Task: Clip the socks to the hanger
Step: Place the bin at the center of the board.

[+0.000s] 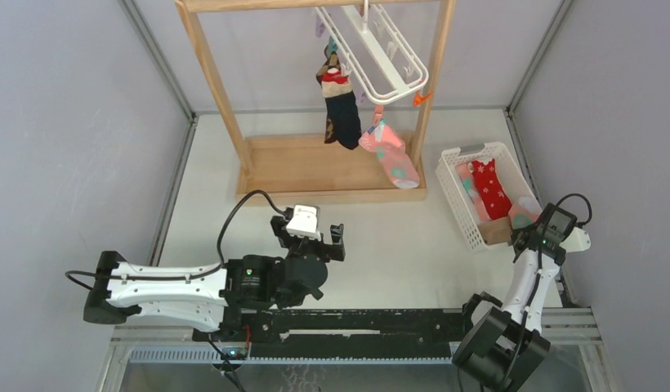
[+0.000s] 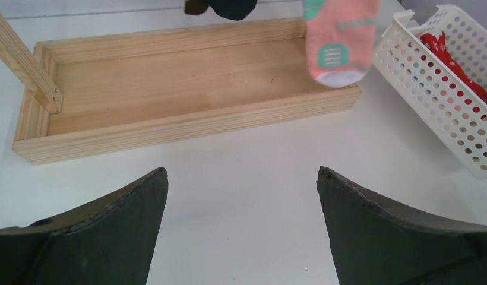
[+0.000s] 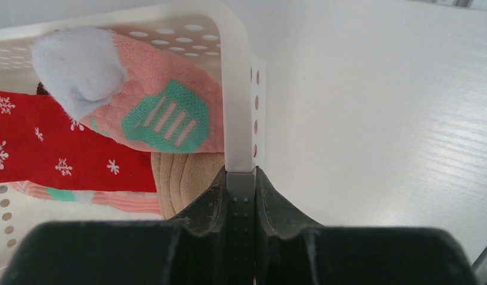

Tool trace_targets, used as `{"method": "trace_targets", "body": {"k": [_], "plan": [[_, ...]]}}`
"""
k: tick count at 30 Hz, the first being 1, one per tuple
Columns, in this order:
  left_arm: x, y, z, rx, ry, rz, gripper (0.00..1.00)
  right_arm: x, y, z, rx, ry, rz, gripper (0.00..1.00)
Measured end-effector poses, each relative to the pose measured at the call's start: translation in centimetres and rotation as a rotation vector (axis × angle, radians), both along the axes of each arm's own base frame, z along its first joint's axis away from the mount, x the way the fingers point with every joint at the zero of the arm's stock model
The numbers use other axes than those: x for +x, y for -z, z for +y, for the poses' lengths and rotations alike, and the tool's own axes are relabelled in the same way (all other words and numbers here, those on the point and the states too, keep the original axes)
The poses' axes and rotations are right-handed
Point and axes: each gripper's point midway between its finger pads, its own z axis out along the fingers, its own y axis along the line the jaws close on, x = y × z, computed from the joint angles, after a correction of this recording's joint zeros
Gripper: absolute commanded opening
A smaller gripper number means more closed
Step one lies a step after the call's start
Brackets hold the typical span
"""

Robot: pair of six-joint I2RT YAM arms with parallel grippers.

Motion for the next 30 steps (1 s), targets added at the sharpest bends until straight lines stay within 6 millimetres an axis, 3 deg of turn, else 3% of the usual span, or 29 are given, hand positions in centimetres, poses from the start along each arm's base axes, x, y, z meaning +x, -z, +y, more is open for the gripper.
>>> {"method": "trace_targets", "body": {"k": [2, 4, 7, 10, 15, 18, 26, 30], "plan": [[0.0, 0.0, 0.3, -0.004, -0.002, 0.003, 0.98, -0.2, 0.4, -0.3, 0.0, 0.021, 0.019, 0.06], [0.0, -0.1, 0.5, -0.01, -0.003, 0.005, 0.98, -0.4, 0.5, -0.5, -0.006, 0.035, 0.029, 0.25], [-0.1, -0.4, 0.9, -0.025, -0.005, 0.007, 0.97, -0.5, 0.5, -0.8, -0.014, 0.051, 0.035, 0.43], [-0.1, -0.9, 1.3, -0.048, -0.006, 0.007, 0.97, -0.1, 0.3, -1.1, -0.022, 0.061, 0.016, 0.52], [-0.1, -1.3, 1.7, -0.067, -0.006, 0.006, 0.97, 0.7, 0.7, -0.9, -0.016, 0.039, 0.02, 0.55], [-0.1, -1.3, 1.7, -0.066, -0.007, 0.006, 0.99, 1.0, 0.8, -0.5, -0.012, 0.018, 0.019, 0.73], [0.2, -1.4, 2.1, -0.058, -0.026, -0.003, 1.0, 2.0, -2.8, 1.2, -0.047, -0.077, -0.134, 0.78], [0.6, -1.2, 2.2, -0.034, -0.038, -0.008, 1.0, 2.8, -5.5, 4.2, -0.067, -0.219, -0.25, 0.76]]}}
